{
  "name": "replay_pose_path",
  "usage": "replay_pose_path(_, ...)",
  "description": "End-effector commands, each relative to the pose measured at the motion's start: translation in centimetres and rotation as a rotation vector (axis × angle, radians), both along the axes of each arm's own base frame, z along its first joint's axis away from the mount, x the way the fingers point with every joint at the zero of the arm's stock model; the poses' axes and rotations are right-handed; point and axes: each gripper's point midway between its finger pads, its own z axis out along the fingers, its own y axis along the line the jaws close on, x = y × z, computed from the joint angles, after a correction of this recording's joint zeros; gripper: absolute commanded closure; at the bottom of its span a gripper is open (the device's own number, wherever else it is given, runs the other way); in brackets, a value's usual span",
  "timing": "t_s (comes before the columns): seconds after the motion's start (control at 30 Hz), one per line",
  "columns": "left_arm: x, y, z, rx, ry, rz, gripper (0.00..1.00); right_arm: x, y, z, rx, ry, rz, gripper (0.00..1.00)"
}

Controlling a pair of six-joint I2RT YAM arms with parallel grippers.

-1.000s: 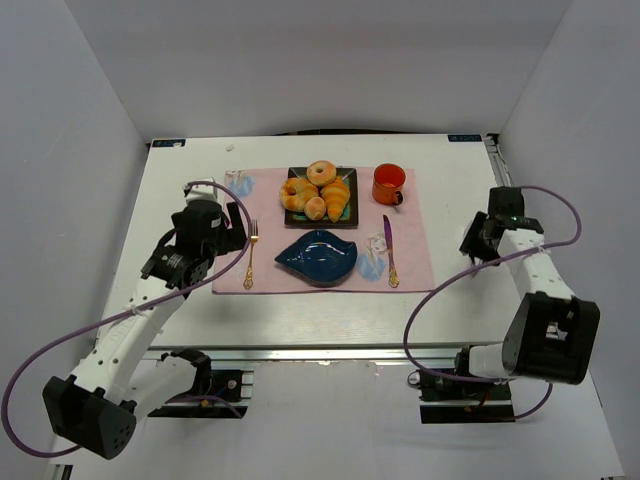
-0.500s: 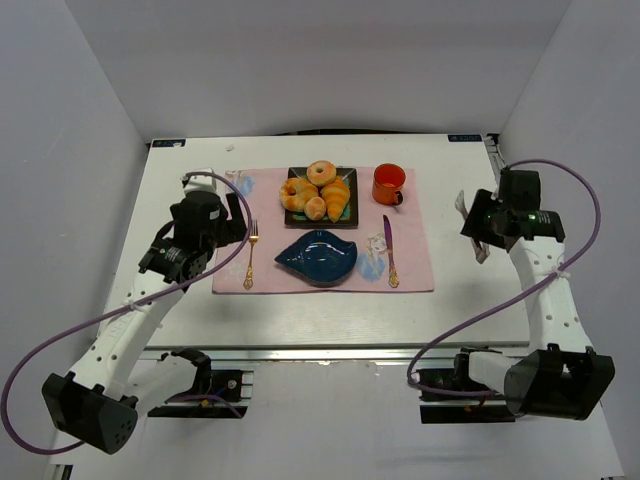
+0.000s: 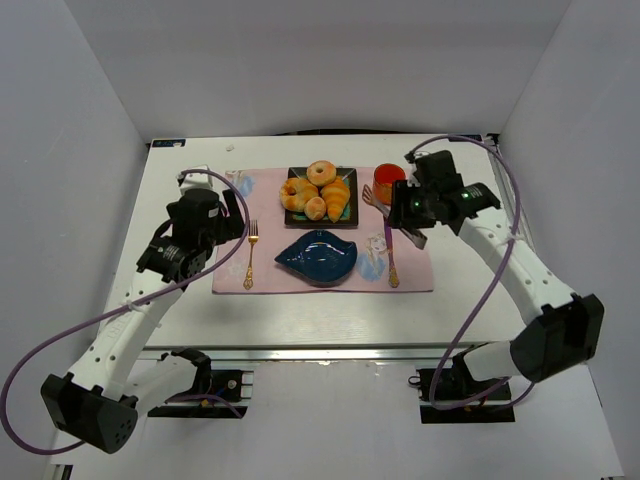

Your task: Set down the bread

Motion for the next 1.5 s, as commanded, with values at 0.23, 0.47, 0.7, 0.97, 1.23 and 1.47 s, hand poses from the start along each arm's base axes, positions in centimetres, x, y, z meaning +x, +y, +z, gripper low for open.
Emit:
replay_pose_path(0.23, -0.7, 1.6, 2.5, -0.011, -0.076, 0.079, 0.02, 4.1, 8.0, 0.8, 0.113, -0.056, 0.102, 0.47)
replay_pose_path(0.47, -0.9, 1.6, 1.7, -0.007, -0.070, 0.078, 0.02, 4.7, 9.9, -1.3, 0.080, -0.034, 0.080, 0.45)
replay_pose_path(0.7, -1.1, 1.6, 1.5, -0.003, -0.063, 0.066, 0.02, 4.8, 9.6, -3.2, 0.030, -0.006, 0.035, 0.45)
replay_pose_path(0.97, -1.5, 1.7, 1.3, 0.001, -0.060, 0.066, 0.02, 4.9, 9.8, -4.8, 0.010, 0.015, 0.020, 0.45)
replay_pose_path(1.23, -1.7, 2.0, 1.1, 0.014, -0.054, 0.074, 0.02, 5.1, 10.4, -6.5, 0.007, 0.051, 0.030, 0.45)
replay_pose_path(1.47, -1.7, 2.1, 0.8, 0.018, -0.049, 0.078, 0.02, 5.1, 10.4, -8.0, -0.008, 0.080, 0.027, 0.44)
